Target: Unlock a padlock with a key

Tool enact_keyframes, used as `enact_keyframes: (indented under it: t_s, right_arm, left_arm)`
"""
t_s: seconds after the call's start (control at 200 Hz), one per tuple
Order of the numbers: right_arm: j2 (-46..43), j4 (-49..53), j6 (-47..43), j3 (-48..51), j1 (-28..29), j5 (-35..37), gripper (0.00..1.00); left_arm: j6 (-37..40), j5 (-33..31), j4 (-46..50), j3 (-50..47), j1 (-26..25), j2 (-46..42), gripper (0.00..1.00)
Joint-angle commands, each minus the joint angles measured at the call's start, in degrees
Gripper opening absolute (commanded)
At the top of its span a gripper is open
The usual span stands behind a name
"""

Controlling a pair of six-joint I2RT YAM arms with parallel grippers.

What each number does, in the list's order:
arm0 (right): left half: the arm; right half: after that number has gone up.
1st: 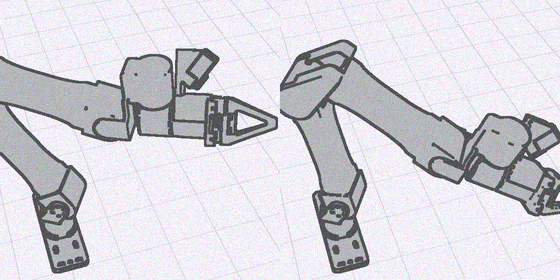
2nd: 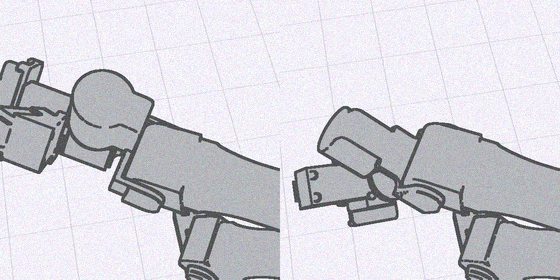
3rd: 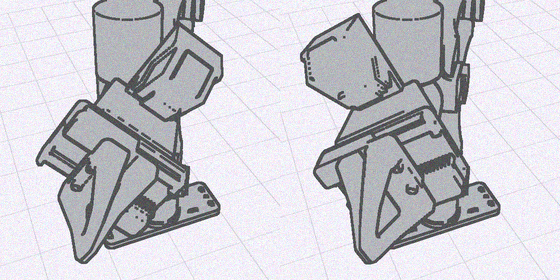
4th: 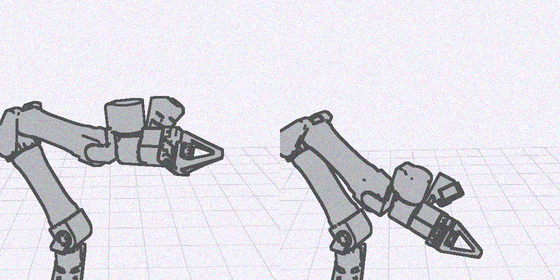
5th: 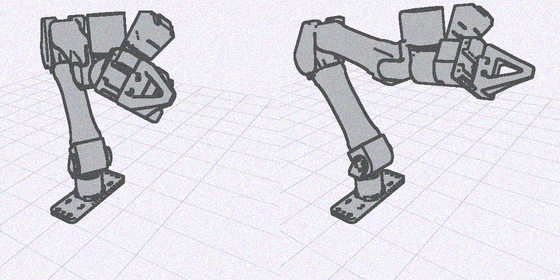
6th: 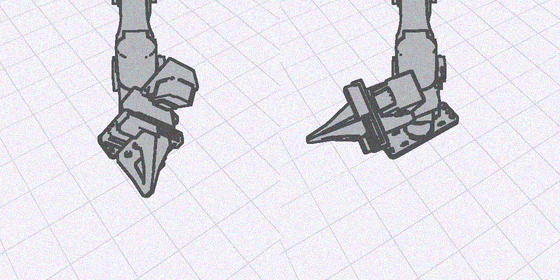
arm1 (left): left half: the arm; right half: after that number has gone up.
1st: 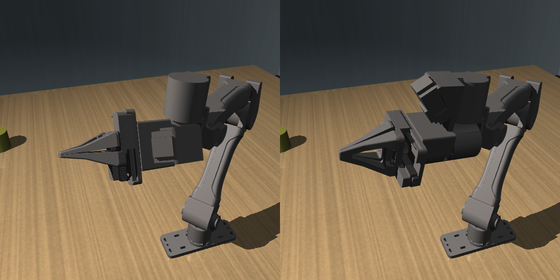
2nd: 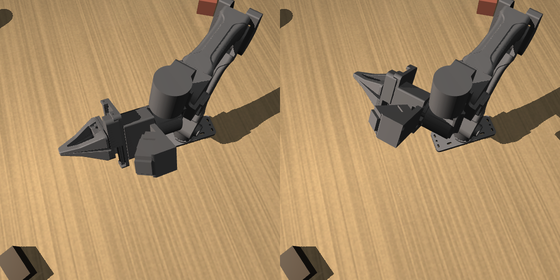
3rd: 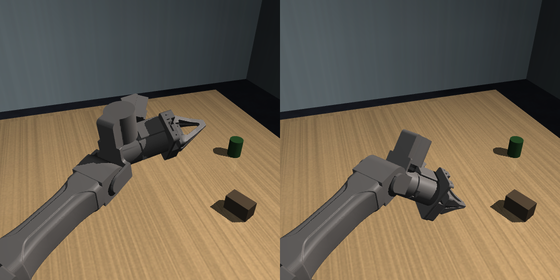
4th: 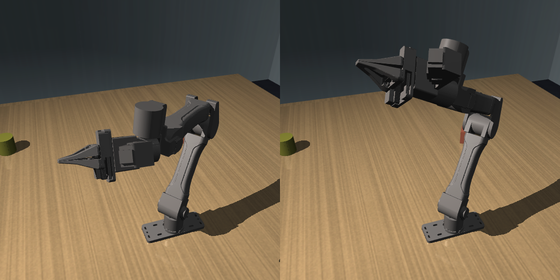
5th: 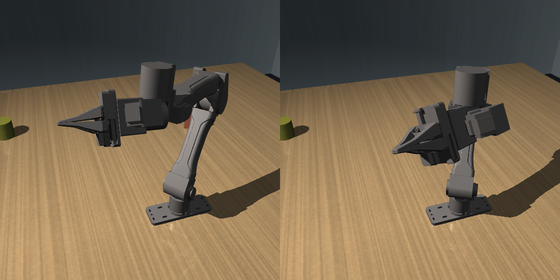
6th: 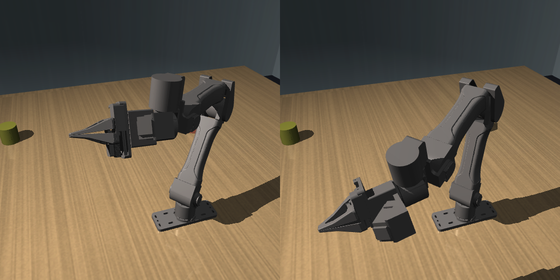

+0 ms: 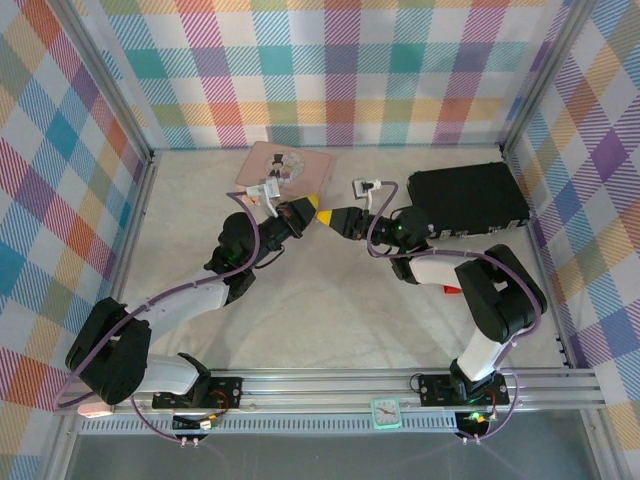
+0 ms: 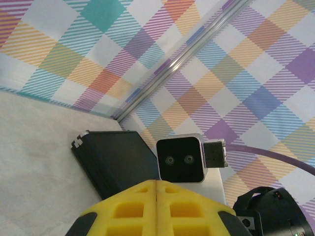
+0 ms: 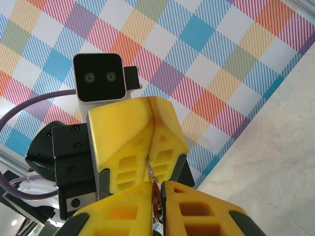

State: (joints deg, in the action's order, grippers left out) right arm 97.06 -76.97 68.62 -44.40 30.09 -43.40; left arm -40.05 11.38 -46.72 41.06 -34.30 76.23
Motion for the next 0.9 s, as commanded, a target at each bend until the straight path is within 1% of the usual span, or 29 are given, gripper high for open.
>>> enact_keyframes:
  t_s: [0.0,0.05,0.145,0.285,0.505,0.895]
  right_arm:
    - [0.04,-3.63,0.54,-2.27,0.46,0.49,0.13]
    - [0.15,-3.63,0.53,-2.33,0.41,0.53,0.14]
    - [0.22,-3.62,0.55,-2.2,0.41,0.68,0.18]
    - [-0.05,-3.62,0.29,-2.11,0.38,0.89,0.21]
    - [0.06,-3.69,0.28,-2.37,0.41,0.85,0.17]
    - [-0.07,-3.63,-0.02,-2.09,0.45,1.28,0.15]
  left_arm:
    - [-0.53,-0.04,-1.67,-0.98,0.12,0.3,0.0]
    - [-0.49,-0.12,-1.71,-0.9,0.12,0.33,0.0]
    - [-0.79,-0.23,-1.88,-0.89,0.12,0.55,0.0]
    - [-0.99,-0.35,-1.88,-1.05,0.12,0.52,0.0]
    - [-1.28,-0.3,-2.15,-0.9,-0.14,0.88,0.0]
    - [-3.06,-0.57,-4.26,-1.68,-0.94,2.3,0.0]
